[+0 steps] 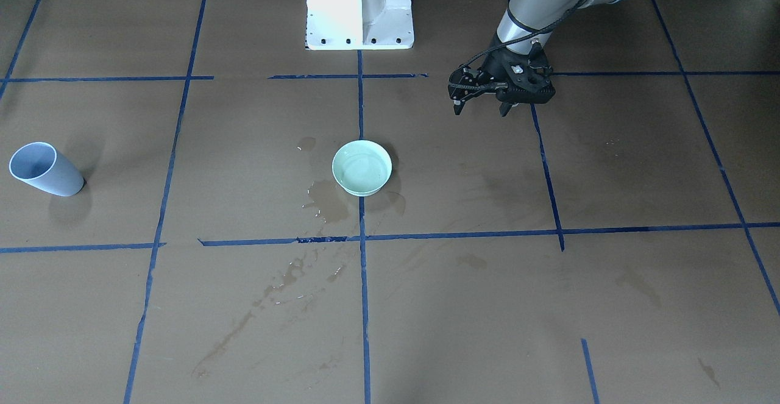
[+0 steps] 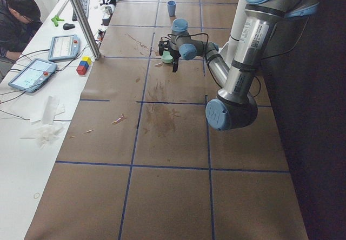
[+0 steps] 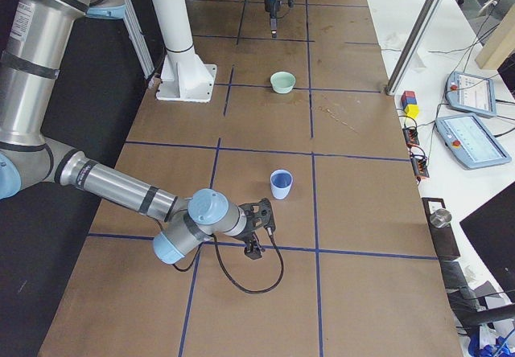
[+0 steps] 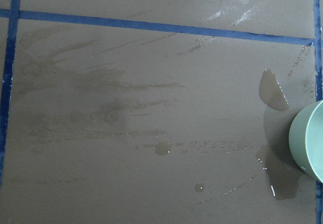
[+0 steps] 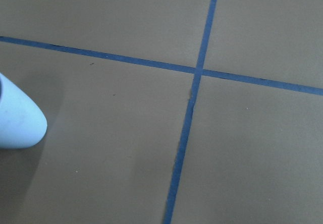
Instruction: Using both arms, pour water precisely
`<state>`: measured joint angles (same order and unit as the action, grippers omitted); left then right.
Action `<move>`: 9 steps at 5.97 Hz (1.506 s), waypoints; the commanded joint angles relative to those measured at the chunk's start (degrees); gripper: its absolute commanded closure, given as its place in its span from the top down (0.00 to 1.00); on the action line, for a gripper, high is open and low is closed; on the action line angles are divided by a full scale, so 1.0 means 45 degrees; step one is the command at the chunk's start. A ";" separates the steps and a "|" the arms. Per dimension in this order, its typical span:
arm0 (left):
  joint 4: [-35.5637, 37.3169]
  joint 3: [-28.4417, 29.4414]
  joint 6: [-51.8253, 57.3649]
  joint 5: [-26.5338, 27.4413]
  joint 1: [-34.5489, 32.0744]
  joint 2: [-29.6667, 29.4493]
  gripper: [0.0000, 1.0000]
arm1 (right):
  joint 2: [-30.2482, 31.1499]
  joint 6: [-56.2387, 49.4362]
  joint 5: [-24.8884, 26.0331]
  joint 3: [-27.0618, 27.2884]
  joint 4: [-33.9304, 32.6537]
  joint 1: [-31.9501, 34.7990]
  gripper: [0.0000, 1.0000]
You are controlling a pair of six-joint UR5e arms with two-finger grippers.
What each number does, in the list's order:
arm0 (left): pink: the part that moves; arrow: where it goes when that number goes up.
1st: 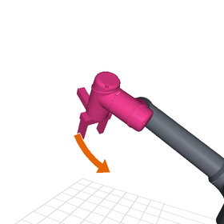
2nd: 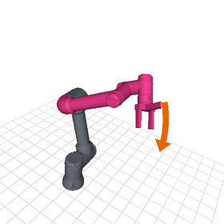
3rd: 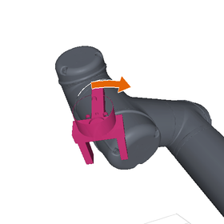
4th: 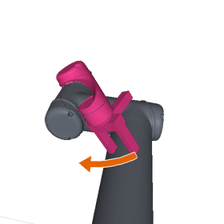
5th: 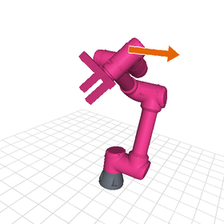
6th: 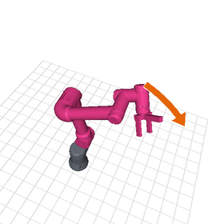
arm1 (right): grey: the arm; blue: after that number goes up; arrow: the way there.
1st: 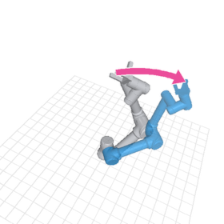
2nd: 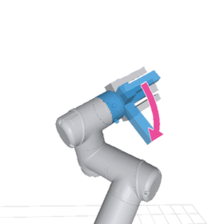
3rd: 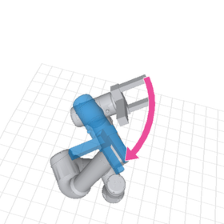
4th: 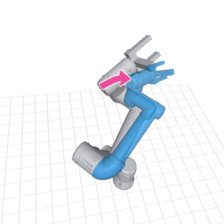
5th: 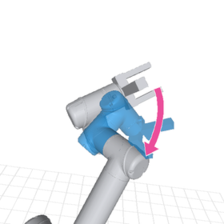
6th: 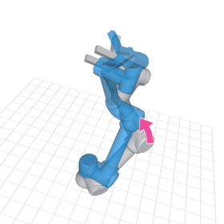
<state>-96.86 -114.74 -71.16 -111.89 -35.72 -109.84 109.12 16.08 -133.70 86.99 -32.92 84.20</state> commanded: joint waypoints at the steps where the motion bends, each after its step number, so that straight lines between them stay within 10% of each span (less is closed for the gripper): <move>1: 0.0019 0.0126 -0.0066 0.0021 0.0008 -0.0238 1.00 | -0.1408 -0.4467 -0.0561 0.0103 -0.5699 0.1108 1.00; 3: 0.0097 0.0572 -0.0901 0.0079 0.0376 -0.1094 1.00 | -0.2622 -0.6052 -0.0856 0.2254 -1.2628 0.2146 1.00; 4: 0.0020 0.1349 -0.1428 0.0099 0.0515 -0.1873 1.00 | -0.2492 -0.6054 -0.0411 0.3083 -1.3689 0.2478 1.00; 9: -0.1925 0.5466 -0.3950 0.1349 0.1375 -0.4357 0.99 | -0.2471 -0.5859 -0.0406 0.2955 -1.3621 0.2442 1.00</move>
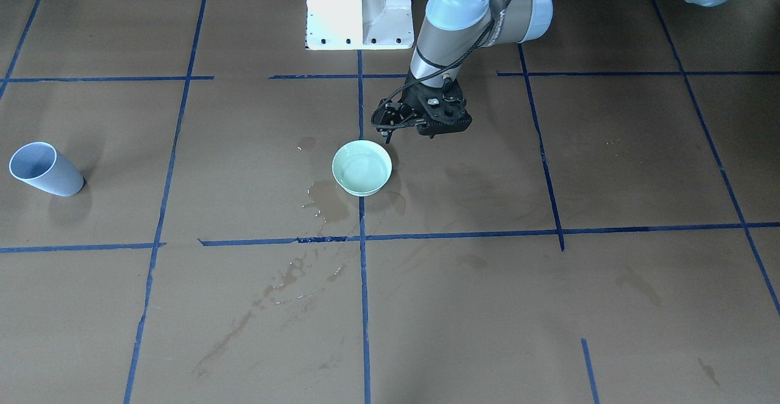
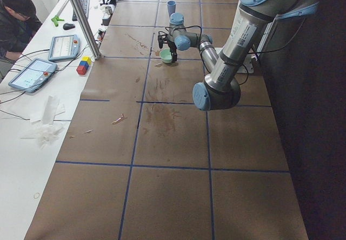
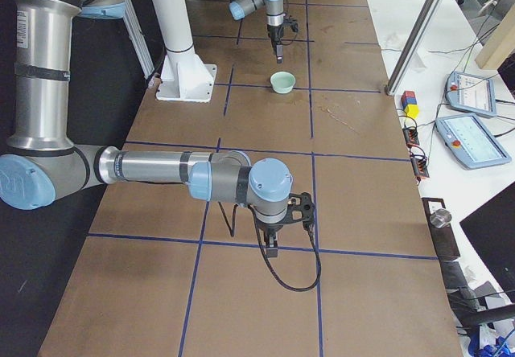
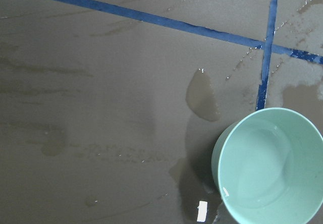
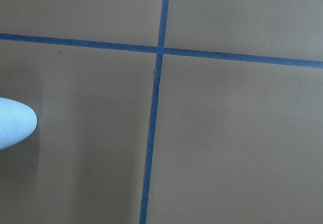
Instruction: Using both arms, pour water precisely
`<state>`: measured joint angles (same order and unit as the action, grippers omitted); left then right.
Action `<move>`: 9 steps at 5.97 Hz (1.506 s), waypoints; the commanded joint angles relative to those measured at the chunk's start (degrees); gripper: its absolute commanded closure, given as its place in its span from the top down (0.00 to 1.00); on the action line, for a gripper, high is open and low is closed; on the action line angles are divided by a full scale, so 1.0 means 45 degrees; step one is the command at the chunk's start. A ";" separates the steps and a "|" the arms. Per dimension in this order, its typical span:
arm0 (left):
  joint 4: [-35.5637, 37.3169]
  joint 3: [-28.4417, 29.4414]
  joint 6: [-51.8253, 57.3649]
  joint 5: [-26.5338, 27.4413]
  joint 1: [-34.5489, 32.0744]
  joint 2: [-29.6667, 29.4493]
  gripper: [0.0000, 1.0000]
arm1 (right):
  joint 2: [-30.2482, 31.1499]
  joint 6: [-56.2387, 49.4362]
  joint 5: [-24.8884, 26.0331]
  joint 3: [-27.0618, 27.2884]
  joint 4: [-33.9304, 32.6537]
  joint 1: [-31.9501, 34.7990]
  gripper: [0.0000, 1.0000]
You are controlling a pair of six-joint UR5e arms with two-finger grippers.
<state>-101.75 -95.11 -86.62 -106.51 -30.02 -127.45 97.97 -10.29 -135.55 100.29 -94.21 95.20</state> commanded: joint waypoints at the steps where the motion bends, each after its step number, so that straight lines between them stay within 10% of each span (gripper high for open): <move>1: -0.0865 0.1309 -0.0536 0.0173 0.0282 -0.0505 0.98 | 0.0006 0.0001 -0.0015 -0.0001 -0.0002 -0.0003 1.00; 4: -0.0885 0.2343 -0.1218 0.0173 0.0304 -0.1206 0.75 | 0.0006 0.0001 0.0023 -0.0001 -0.0002 -0.0003 1.00; 6: -0.0885 0.2366 -0.1065 0.0153 0.0342 -0.1170 0.18 | 0.0045 0.0001 0.0043 -0.0001 -0.0002 -0.0003 1.00; 9: -0.0885 0.2405 -0.1025 0.0153 0.0479 -0.1131 0.10 | 0.0065 -0.0057 0.0062 -0.0001 -0.0002 -0.0003 1.00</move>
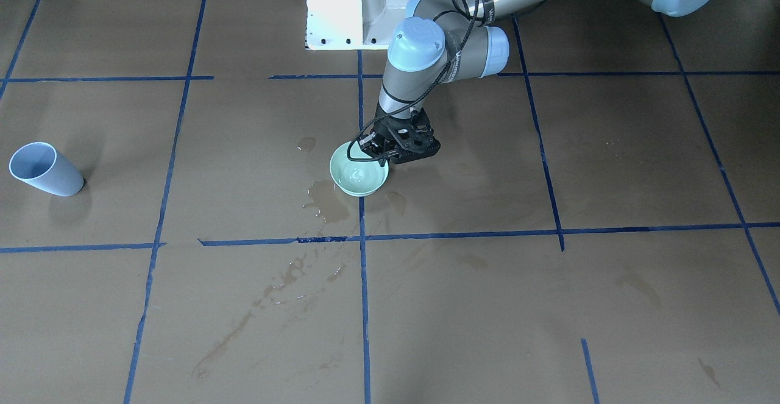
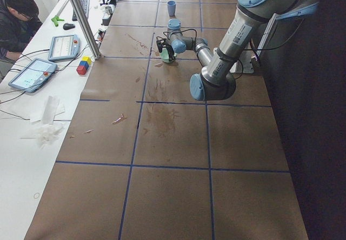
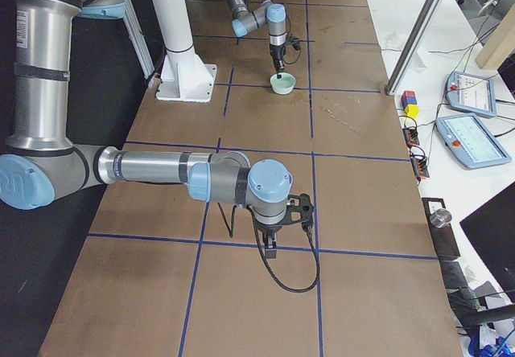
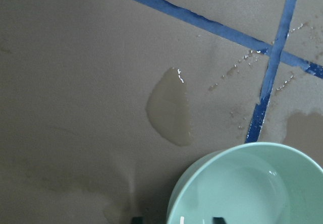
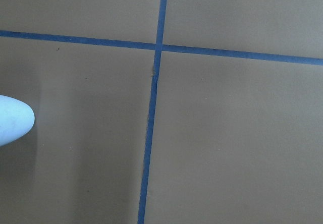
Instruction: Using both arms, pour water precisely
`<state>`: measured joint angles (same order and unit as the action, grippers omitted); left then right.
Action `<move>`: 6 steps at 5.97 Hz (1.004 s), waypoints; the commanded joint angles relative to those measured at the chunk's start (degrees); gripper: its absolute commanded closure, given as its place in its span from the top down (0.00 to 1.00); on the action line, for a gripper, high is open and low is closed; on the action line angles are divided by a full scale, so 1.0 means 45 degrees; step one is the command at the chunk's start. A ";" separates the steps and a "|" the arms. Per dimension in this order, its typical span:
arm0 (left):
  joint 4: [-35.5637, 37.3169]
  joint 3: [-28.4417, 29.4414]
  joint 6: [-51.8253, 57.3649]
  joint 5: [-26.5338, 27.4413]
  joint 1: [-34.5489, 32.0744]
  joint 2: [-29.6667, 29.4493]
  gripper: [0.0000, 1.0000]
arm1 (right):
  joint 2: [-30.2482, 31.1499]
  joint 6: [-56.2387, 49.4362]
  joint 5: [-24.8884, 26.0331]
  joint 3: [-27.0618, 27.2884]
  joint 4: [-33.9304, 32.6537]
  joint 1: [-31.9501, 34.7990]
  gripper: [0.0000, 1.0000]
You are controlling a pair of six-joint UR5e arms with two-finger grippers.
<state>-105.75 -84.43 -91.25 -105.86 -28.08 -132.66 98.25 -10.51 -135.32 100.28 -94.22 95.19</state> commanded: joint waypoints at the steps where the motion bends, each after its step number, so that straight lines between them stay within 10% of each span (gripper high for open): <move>1: 0.0004 0.0033 0.0024 -0.0010 0.0069 0.0026 0.10 | 0.0003 -0.0008 0.0013 0.0000 0.0000 0.0000 1.00; 6: 0.0141 -0.2281 0.0295 -0.2050 -0.1486 0.1266 0.00 | 0.0003 0.0012 -0.0025 -0.0019 0.0000 0.0000 1.00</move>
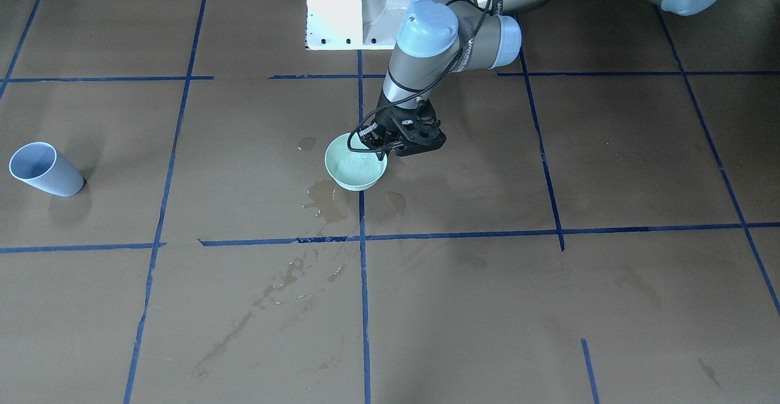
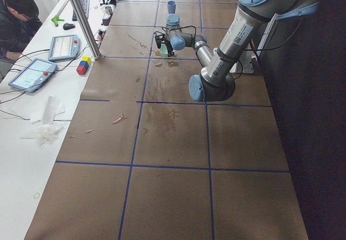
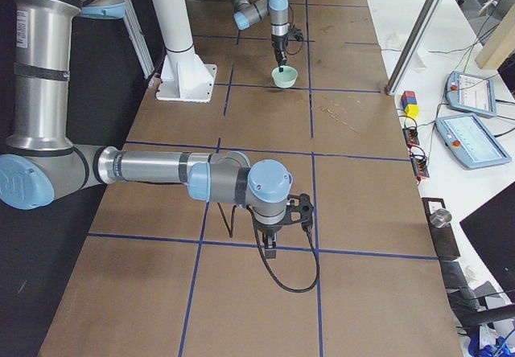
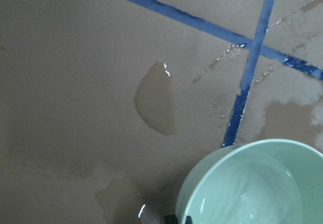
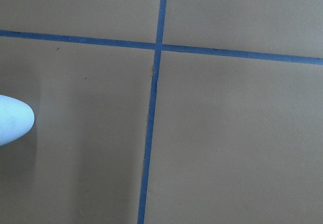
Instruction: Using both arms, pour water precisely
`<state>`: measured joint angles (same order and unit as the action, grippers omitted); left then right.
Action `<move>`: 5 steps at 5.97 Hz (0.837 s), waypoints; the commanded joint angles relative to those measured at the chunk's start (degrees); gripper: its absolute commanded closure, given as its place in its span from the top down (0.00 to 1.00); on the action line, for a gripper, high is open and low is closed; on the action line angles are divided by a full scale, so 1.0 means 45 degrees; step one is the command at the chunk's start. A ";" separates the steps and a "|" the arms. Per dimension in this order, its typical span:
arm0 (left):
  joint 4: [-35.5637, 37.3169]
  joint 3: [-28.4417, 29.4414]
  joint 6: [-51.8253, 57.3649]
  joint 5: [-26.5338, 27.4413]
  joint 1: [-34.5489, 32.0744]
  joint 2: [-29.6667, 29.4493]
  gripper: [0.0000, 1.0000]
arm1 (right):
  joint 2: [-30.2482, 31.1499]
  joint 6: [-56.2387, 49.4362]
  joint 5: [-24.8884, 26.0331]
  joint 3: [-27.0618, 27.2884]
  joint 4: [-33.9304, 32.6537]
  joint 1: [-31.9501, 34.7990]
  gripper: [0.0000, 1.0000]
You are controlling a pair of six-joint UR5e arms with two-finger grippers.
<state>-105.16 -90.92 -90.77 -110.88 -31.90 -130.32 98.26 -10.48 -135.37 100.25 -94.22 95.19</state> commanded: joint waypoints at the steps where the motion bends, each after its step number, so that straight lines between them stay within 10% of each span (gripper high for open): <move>1: 0.0047 -0.1720 0.1738 -0.1662 -0.1419 0.1762 0.00 | -0.0001 0.0024 -0.0015 -0.0032 0.0000 0.0000 1.00; 5: -0.0729 -0.2432 0.8455 -0.4647 -0.5439 0.6233 0.00 | 0.0019 0.0044 -0.0055 -0.0032 0.0000 -0.0058 1.00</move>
<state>-106.86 -101.64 -60.56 -127.83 -51.47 -107.65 98.35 -10.23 -135.61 100.11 -94.22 95.00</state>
